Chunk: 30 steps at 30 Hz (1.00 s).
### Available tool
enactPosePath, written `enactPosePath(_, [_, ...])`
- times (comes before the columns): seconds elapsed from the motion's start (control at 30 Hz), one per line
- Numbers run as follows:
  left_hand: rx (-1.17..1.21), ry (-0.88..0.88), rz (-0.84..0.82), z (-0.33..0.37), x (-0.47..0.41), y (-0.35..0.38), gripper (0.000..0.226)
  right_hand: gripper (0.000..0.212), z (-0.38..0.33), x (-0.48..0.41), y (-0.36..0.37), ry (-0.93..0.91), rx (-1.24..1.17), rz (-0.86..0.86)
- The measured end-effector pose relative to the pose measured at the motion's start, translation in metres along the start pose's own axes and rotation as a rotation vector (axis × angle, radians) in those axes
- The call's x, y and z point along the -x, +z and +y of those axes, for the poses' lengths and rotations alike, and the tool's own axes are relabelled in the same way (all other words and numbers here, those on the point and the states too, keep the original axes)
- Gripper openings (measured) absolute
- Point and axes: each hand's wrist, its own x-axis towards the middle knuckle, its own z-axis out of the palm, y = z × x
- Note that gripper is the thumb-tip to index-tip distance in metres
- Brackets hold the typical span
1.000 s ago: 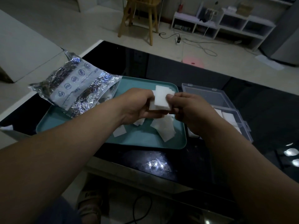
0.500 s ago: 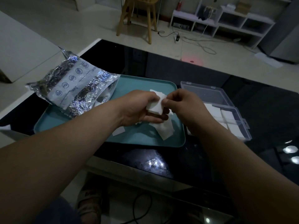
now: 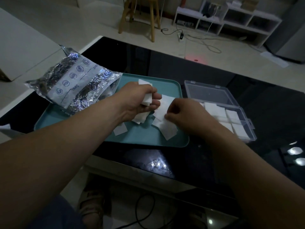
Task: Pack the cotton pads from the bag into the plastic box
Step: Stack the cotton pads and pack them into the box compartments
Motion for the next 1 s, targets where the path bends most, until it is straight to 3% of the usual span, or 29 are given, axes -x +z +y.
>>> enactPosePath(0.13, [-0.022,-0.004,-0.002,-0.001,-0.001,-0.001,0.032,0.044,-0.005,0.011,0.016,0.021,0.201,-0.136])
enactPosePath(0.3, [-0.039,-0.039,0.004,-0.004,-0.003,-0.001,0.036,0.064,-0.008,0.013,0.021,0.051,0.274,-0.084])
enactPosePath(0.4, [-0.054,-0.049,0.012,-0.005,-0.003,-0.002,0.033,0.057,-0.008,0.013,0.02,0.108,0.281,-0.128])
enactPosePath(0.57, [-0.074,-0.054,0.01,-0.005,-0.003,0.001,0.03,0.022,-0.007,0.01,0.016,0.045,0.208,-0.221])
enactPosePath(0.67, [-0.067,-0.047,0.024,-0.005,-0.005,0.0,0.03,0.025,-0.005,0.013,-0.004,0.054,-0.018,-0.33])
enactPosePath(0.8, [-0.032,0.006,0.038,-0.003,-0.007,0.001,0.024,0.023,0.008,0.013,-0.027,0.178,-0.615,-0.343])
enactPosePath(0.9, [-0.013,-0.003,0.008,-0.004,-0.004,0.006,0.025,0.012,0.009,0.011,-0.031,0.16,-0.789,-0.271])
enactPosePath(1.0, [0.068,-0.091,-0.171,-0.009,0.002,0.017,0.035,0.014,0.005,0.006,-0.022,0.168,-0.854,-0.108])
